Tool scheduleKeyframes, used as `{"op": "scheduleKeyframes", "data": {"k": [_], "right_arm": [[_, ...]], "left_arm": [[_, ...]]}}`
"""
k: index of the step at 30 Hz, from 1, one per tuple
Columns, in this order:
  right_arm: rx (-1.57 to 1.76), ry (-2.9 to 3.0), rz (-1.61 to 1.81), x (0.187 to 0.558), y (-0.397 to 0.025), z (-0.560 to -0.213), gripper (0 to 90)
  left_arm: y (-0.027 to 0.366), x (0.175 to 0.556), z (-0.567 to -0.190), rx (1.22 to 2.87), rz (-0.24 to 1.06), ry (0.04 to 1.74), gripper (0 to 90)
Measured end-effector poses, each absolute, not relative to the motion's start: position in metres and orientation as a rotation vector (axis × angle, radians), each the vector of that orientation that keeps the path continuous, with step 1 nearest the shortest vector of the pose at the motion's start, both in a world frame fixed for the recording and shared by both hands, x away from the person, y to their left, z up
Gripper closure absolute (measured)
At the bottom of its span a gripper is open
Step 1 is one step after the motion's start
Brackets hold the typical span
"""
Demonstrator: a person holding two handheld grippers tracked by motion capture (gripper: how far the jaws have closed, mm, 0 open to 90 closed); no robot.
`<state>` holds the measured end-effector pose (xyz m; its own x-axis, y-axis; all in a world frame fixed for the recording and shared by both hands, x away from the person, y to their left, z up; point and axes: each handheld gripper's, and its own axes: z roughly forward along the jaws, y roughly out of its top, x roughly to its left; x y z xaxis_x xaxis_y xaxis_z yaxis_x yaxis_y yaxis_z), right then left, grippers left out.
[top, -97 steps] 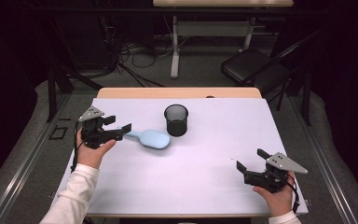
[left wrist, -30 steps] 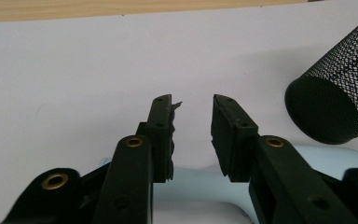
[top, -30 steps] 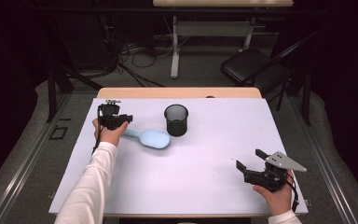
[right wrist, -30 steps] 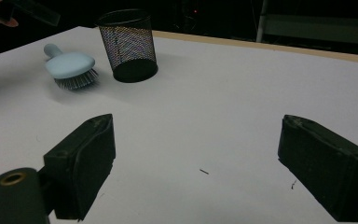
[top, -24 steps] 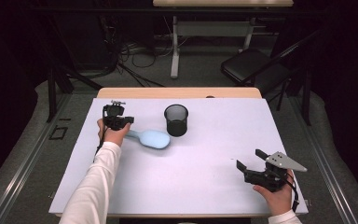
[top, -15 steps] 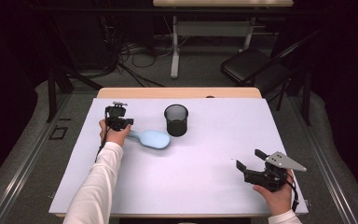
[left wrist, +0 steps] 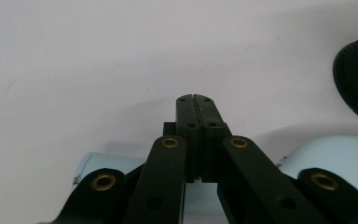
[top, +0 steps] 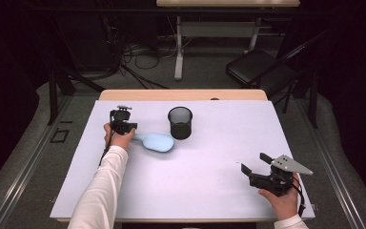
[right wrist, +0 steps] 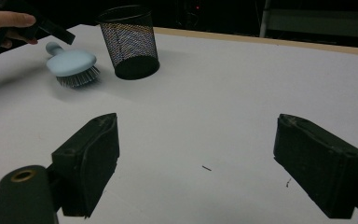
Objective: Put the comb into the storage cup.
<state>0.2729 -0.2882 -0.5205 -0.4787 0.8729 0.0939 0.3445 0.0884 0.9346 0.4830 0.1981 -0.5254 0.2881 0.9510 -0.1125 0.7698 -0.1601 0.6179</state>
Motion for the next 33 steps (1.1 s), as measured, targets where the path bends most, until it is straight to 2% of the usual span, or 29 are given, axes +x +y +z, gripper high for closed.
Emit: {"op": "scheduleKeyframes", "data": {"k": [20,33], "right_arm": [[1.197,1.889,1.394,0.2735,-0.2890,-0.5210,14.3],[1.202,1.886,1.404,0.2740,-0.2893,-0.5215,14.5]], "left_arm": [[0.1992,0.4811,-0.5315,2.049,0.316,1.465,90.0],[0.2058,0.4748,-0.5300,2.144,0.258,1.347,90.0]]}}
